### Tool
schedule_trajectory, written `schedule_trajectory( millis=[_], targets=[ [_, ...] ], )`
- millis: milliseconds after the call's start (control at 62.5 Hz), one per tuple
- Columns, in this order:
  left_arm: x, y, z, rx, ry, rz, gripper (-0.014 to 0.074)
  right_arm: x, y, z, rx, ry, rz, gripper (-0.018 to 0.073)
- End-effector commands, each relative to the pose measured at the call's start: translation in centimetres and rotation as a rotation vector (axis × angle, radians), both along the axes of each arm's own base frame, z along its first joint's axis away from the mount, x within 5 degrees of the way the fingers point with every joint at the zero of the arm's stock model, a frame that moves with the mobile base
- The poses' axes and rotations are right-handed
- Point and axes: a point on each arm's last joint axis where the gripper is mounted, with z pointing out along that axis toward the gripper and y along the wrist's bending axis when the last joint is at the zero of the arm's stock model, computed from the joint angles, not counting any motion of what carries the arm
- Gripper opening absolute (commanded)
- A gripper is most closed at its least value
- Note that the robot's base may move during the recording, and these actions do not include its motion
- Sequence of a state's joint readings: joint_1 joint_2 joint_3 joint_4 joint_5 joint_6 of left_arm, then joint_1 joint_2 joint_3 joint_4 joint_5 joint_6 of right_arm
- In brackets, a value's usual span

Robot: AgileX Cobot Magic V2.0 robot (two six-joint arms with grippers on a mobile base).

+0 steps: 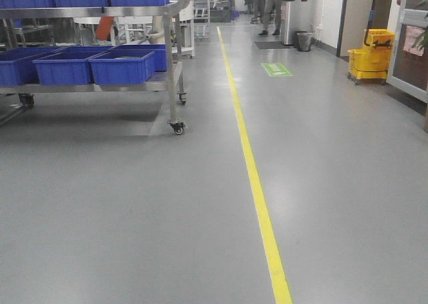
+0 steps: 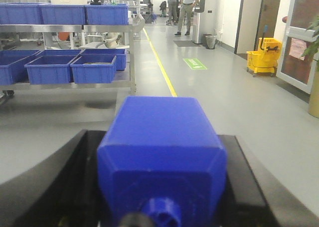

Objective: Pick and sort blue part to right shelf
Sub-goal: 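Drive the base away from the table along the aisle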

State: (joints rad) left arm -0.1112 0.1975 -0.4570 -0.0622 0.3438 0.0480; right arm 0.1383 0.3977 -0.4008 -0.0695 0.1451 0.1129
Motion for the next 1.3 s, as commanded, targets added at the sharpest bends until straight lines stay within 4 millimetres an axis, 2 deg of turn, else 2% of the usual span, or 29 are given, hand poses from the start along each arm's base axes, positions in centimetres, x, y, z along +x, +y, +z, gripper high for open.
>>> schedule_trajectory(
  millis=[0,1280],
  targets=[
    [-0.22,0.07,1.75,-0.019,-0.115,0.004,0.0333,-0.09,-0.01,1.84,0.002,-0.12,0.0,0.0368],
    [-0.06,0.04,1.72,-0.018,-0.108,0.002,0.0333,-0.07,-0.01,1.77,0.002,-0.117,0.0,0.0368]
  ],
)
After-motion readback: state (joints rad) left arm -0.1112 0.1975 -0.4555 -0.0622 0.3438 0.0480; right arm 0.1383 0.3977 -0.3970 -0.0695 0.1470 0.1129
